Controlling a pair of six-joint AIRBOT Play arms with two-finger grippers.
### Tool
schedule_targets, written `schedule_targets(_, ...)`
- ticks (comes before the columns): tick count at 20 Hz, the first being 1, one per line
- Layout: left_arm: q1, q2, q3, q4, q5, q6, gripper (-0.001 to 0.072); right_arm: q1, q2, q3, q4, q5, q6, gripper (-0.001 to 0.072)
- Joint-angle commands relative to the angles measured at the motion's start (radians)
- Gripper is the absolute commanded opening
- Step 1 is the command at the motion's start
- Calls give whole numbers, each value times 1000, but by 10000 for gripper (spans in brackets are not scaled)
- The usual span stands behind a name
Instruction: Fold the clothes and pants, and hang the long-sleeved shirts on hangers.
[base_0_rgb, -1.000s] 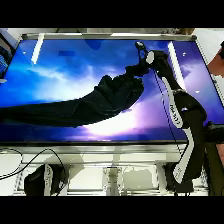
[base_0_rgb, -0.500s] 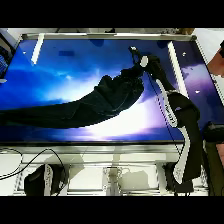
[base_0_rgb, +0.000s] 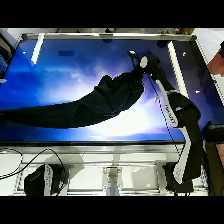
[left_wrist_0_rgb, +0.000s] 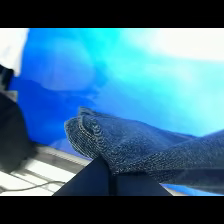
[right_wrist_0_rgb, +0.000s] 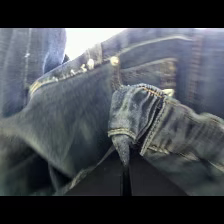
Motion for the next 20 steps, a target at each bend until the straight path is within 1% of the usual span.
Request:
schedule_targets(1, 1, -1, 0, 65, 111, -130, 27, -90, 138, 8, -25, 129, 7, 17)
schedule_targets(4, 1, -1, 0, 65, 200, -175, 27, -235, 320, 6, -42, 219, 5, 17)
schedule_targets(6, 1, -4, 0, 64, 228, -176, 27, -346, 436, 2, -41, 266, 8, 17)
schedule_targets(8, 1, -21, 0, 64, 229, -177, 27, -446, 533, -21, -41, 292, 10, 17)
schedule_targets(10, 1, -43, 0, 51, 232, -215, 27, -538, 607, -43, -40, 319, 18, 17)
schedule_targets(12, -2, -70, 0, -2, 229, -216, 27, -613, 666, -66, -40, 359, 37, 17)
schedule_targets(13, -8, -88, 0, -27, 214, -216, 27, -639, 679, -73, -40, 405, 40, 17)
schedule_targets(15, -23, -134, 0, -54, 136, -216, 26, -665, 681, -96, -27, 531, 69, 16)
schedule_targets(17, -33, -203, 0, -117, -32, -216, 27, -657, 674, -164, 20, 632, 69, 17)
schedule_targets(18, -33, -259, 0, -187, -151, -195, 26, -644, 675, -217, 32, 631, 79, 16)
schedule_targets(19, -33, -323, 0, -261, -246, -137, 26, -626, 672, -261, 38, 628, 82, 16)
schedule_targets(20, -33, -402, 0, -349, -314, -82, 26, -603, 655, -298, 36, 625, 71, 16)
